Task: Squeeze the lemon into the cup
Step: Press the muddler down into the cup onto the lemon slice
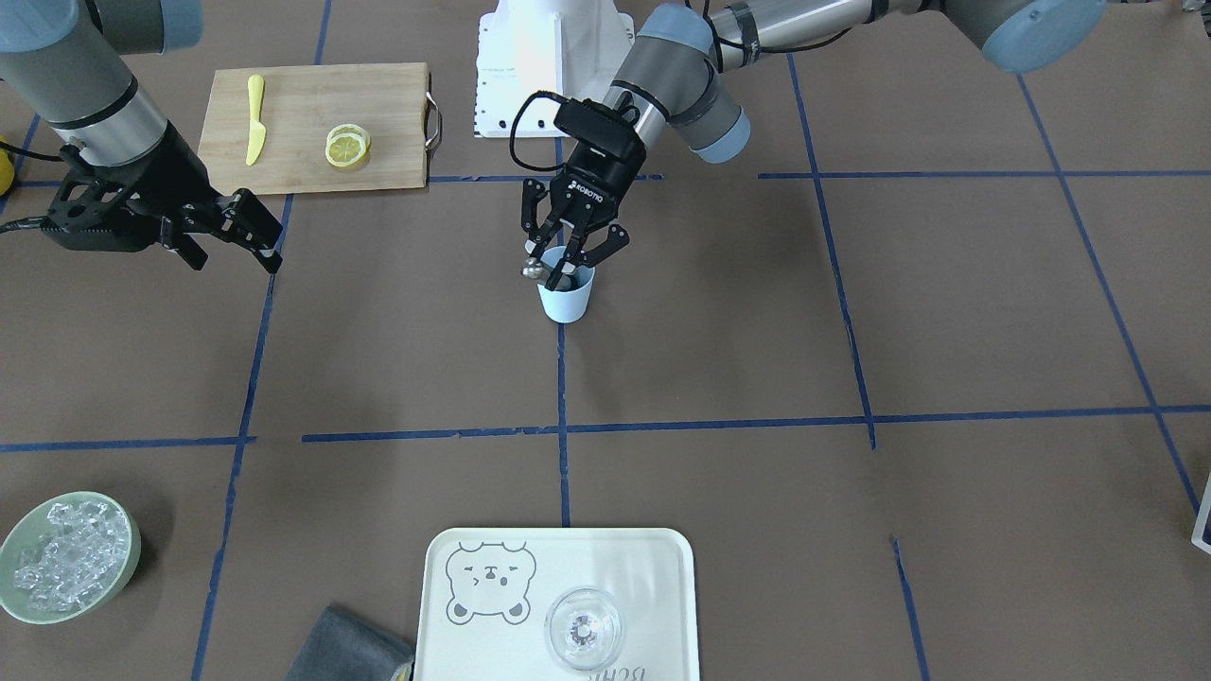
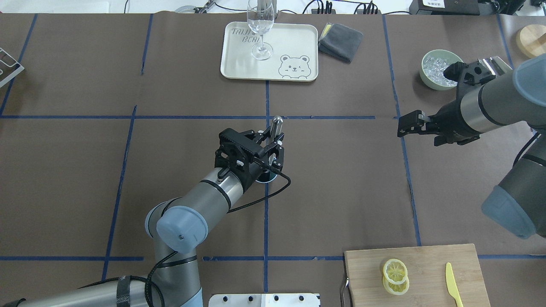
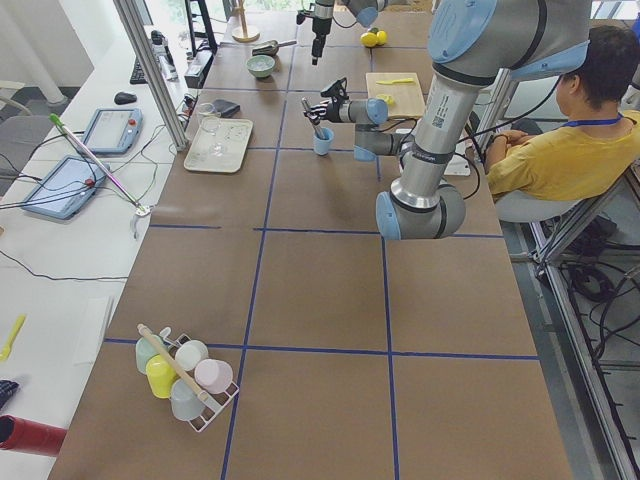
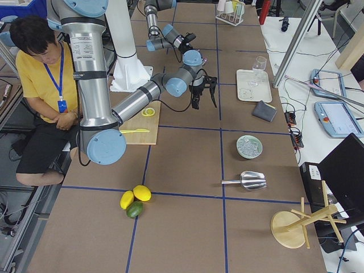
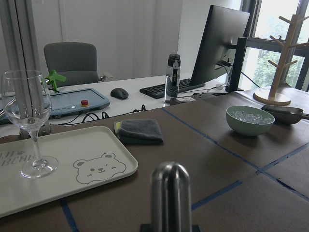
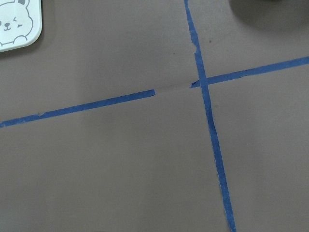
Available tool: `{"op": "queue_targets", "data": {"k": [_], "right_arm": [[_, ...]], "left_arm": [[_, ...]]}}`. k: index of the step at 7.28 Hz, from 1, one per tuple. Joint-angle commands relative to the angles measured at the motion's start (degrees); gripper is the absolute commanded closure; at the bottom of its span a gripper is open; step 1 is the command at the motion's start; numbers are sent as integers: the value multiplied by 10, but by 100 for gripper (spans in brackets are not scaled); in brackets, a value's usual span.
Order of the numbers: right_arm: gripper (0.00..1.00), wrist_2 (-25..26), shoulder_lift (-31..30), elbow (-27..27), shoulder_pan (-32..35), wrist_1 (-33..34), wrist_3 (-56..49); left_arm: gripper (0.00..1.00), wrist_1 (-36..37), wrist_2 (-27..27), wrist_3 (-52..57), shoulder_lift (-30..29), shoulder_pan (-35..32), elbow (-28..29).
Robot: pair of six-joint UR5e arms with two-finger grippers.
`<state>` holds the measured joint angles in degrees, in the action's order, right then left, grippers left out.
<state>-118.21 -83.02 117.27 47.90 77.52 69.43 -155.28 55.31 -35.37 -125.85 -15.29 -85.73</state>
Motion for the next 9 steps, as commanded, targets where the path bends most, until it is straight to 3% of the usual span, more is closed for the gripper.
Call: {"op": "queue_targets", "data": {"k": [1,3,6,7,9], "right_arm": [[0,-1,0,1,0,0,0],[0,-1,0,2,1,0,0],[0,-2,-2,5,1,-1,3],[0,-2,-3,5,1,-1,3],[0,-1,-5,6,1,-1,8]], "left_arm": [[100,0,-2,3,-5,1,-5],[100,1,2,70,-11,-1,-49],[100,9,5,79,-11,-25,-95],[100,43,7,79,-12,-31,-120],[100,159,66,76,-10,-71,-138]]}}
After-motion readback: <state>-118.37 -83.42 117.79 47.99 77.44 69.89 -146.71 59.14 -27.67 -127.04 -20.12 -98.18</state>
